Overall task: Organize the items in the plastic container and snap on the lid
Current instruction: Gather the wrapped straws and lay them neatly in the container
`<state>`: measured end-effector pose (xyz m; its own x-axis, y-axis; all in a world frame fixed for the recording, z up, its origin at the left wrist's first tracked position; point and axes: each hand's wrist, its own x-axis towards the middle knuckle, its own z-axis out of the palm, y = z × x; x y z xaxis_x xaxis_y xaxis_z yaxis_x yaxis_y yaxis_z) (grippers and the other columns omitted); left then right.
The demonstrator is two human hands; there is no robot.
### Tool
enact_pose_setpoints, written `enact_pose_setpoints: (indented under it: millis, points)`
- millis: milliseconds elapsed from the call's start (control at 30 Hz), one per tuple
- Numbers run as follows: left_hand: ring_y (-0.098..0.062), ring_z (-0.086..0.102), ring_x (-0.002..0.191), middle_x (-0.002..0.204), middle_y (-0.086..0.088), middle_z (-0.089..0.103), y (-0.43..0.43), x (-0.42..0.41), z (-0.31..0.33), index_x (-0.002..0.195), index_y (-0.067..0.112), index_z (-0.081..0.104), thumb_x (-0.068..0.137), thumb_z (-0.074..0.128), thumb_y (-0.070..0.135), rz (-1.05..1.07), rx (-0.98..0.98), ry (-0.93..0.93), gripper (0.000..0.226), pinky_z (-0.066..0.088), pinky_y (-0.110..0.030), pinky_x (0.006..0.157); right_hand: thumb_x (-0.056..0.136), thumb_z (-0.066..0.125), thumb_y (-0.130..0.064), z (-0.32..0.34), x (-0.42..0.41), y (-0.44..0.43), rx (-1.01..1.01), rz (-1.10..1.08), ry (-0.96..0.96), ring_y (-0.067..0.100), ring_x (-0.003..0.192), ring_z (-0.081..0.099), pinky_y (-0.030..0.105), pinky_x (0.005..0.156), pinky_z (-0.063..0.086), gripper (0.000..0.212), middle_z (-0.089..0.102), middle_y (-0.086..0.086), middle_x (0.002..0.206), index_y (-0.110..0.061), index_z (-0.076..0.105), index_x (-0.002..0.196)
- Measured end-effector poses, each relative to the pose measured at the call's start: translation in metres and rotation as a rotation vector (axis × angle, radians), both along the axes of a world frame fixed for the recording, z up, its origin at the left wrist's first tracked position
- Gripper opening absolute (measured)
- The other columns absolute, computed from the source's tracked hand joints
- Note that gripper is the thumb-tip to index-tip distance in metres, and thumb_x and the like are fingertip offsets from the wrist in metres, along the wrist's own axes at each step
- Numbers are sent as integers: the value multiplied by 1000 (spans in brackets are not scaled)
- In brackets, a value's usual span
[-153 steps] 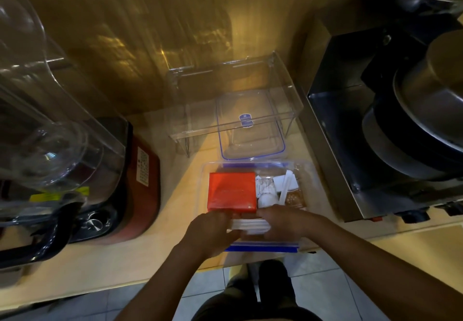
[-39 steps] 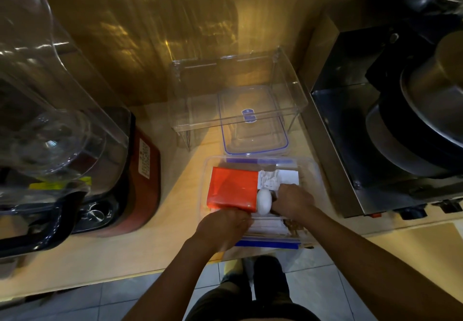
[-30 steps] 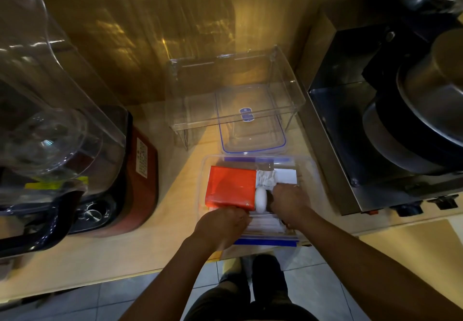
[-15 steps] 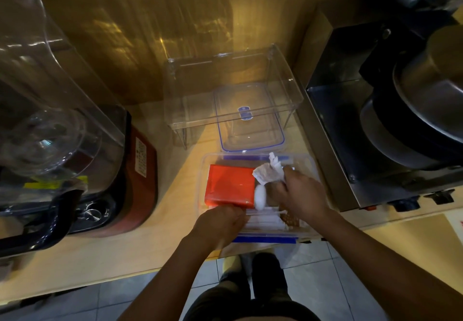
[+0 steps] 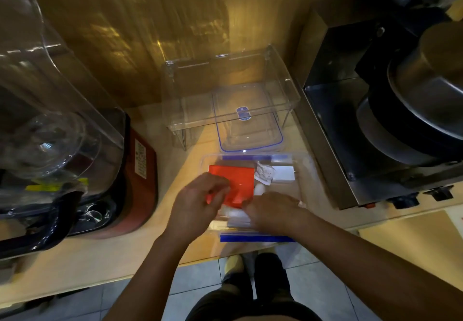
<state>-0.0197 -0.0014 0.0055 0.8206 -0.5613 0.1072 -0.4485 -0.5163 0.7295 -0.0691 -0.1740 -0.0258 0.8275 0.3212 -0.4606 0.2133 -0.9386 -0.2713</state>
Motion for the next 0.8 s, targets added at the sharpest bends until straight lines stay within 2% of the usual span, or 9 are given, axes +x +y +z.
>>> enact_pose_setpoints:
  millis: [33,100,133,200,300,400,500,633,800]
  points:
    - [-8,63,87,100,6,70,0,0,-5,100,23,68,83,63,16,-87,145,56,19,51,-26,76,94,47,-28,-3,1,5,54,-2,18,27,72,57,26,52,30,27,66,15,98,-7,58,105]
    - [-13,63,98,112,8,68,0,-5,-19,110,30,64,83,63,19,-178,395,79,29,48,-24,78,91,51,-34,-7,3,8,139,-42,41,20,68,53,25,50,29,30,67,12,94,-9,59,105]
    - [-15,62,100,115,7,67,-1,-8,-25,113,30,61,82,64,21,-179,449,42,33,46,-23,78,89,53,-36,-7,3,6,165,-78,35,17,68,53,24,51,30,29,66,9,90,-11,60,102]
    - [-22,61,102,117,1,64,-1,-9,-34,117,26,57,79,68,23,-166,491,-70,40,46,-28,79,89,54,-37,-7,2,-3,180,-193,-14,16,70,55,24,53,32,22,64,4,85,-17,60,97]
    - [-31,54,114,125,-9,58,-3,-2,-42,122,19,53,73,73,29,-186,568,-191,54,45,-40,91,89,56,-33,-8,-4,-20,190,-383,-143,23,82,63,25,62,33,15,68,6,91,-19,57,96]
    - [-36,55,118,126,-16,60,-8,6,-46,124,13,56,71,76,34,-249,613,-290,60,45,-48,97,86,60,-34,-12,-7,-27,144,-435,-158,26,96,63,29,69,40,32,67,8,108,-15,52,110]
    - [-34,56,118,127,-15,61,-12,9,-48,124,13,56,78,70,34,-233,605,-278,53,42,-48,100,85,60,-37,-17,-5,-25,120,-446,-132,27,102,61,34,78,45,43,63,10,118,-15,45,120]
    - [-31,62,111,122,-12,65,-13,8,-54,120,15,59,76,71,35,-167,589,-296,49,44,-46,98,88,56,-34,-22,1,-20,95,-427,-123,30,104,60,37,81,48,41,61,11,122,-16,44,122]
    - [-28,49,126,137,-8,53,-14,5,-61,132,20,47,87,55,42,-100,585,-230,51,32,-43,108,84,63,-33,-15,9,-28,116,-486,-105,28,106,60,36,84,48,44,61,9,123,-14,49,122]
